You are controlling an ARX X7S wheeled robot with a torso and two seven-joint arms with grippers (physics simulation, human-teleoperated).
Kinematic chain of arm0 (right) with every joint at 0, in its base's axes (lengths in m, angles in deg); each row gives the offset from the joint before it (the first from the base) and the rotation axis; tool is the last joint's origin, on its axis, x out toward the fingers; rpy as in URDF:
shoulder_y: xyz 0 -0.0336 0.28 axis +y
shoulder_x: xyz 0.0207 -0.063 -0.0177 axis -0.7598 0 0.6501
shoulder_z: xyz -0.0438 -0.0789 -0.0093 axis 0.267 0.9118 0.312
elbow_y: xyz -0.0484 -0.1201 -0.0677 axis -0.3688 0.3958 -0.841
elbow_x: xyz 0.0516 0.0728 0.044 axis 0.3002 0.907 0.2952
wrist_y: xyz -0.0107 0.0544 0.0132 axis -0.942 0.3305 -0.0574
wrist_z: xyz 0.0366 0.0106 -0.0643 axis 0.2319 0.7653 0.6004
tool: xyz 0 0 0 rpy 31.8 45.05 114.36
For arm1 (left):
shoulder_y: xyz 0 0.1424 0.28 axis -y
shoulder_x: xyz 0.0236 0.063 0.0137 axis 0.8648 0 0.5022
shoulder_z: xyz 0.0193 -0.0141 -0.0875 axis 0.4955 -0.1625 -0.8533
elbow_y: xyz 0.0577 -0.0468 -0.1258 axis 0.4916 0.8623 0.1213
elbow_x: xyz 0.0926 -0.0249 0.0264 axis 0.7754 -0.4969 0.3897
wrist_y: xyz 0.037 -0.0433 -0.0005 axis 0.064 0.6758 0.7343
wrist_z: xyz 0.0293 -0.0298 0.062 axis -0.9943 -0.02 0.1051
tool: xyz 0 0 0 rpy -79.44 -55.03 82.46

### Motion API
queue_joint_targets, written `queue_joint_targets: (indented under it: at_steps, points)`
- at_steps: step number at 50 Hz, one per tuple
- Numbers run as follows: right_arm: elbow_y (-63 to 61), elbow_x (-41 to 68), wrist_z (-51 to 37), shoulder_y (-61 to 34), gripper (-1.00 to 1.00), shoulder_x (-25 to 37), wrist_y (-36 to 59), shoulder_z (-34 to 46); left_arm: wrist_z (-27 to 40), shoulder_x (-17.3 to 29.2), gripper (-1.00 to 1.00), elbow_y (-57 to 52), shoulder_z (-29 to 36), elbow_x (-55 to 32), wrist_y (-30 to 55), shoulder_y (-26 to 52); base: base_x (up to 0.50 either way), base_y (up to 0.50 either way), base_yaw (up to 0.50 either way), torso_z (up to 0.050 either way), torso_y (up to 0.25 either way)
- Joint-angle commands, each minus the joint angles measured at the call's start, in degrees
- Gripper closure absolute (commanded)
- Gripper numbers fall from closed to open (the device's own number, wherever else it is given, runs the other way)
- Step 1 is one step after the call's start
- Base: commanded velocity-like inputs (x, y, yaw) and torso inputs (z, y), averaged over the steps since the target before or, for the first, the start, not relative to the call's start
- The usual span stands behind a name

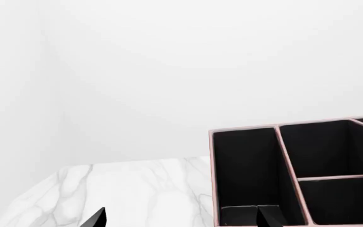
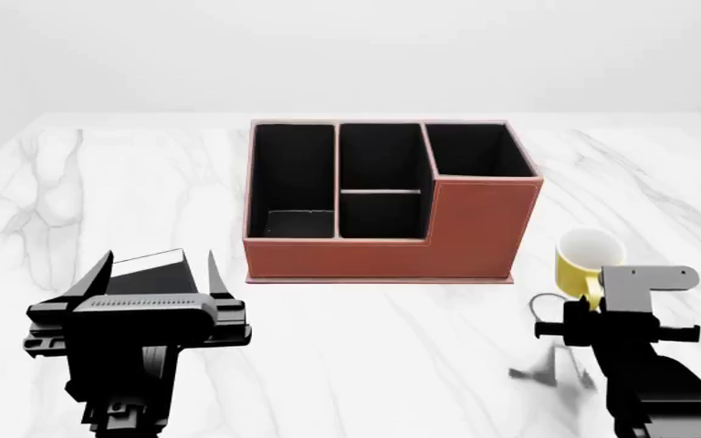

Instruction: Pick up the yellow and white mug and place it to the right of the caddy.

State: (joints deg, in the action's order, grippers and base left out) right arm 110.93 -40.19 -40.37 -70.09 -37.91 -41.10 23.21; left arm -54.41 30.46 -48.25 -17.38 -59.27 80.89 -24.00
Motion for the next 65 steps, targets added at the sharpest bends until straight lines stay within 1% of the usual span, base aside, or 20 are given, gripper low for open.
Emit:
queue_joint_targets:
  at_steps: [1, 13, 21, 23, 35, 42, 65]
  points:
    - [2.69, -1.68, 0.62, -0.91, 1.0, -0.39, -1.52, 0.17, 0.18, 0.07, -1.0, 0.06, 0.19, -0.11, 0.04, 0.22, 0.0, 0.0, 0.0, 0.0, 0.0]
    - [7.81, -2.31, 1.15, -2.25, 1.0, -1.21, -4.53, 0.49, 0.29, 0.18, -1.0, 0.28, 0.37, -0.21, -0.15, 0.32, 0.0, 0.0, 0.0, 0.0, 0.001]
    - [13.51, -3.5, 1.33, -5.27, 1.0, -2.31, -7.75, 1.12, 0.44, 0.25, -1.0, 0.4, 0.46, -0.23, -0.23, 0.38, 0.0, 0.0, 0.0, 0.0, 0.0]
    - [18.05, -4.38, 1.52, -7.82, 1.0, -3.19, -10.02, 1.65, 0.5, 0.27, -1.0, 0.44, 0.45, -0.22, -0.26, 0.37, 0.0, 0.0, 0.0, 0.0, 0.0]
    - [36.55, -7.21, 2.43, -17.11, 1.0, -5.98, -19.49, 3.23, 0.69, 0.34, -1.0, 1.16, 0.65, -0.16, -0.48, 0.5, 0.0, 0.0, 0.0, 0.0, 0.001]
    - [51.67, -9.03, 3.35, -23.9, 1.0, -8.09, -27.64, 4.21, 0.79, 0.35, -1.0, 1.66, 0.81, -0.11, -0.56, 0.66, 0.0, 0.0, 0.0, 0.0, 0.0]
    - [51.89, -14.68, 3.45, -23.78, 1.0, -9.35, -25.1, -2.73, 1.13, 0.59, -1.0, 2.07, 0.94, -0.28, -0.89, 0.53, 0.0, 0.0, 0.0, 0.0, 0.001]
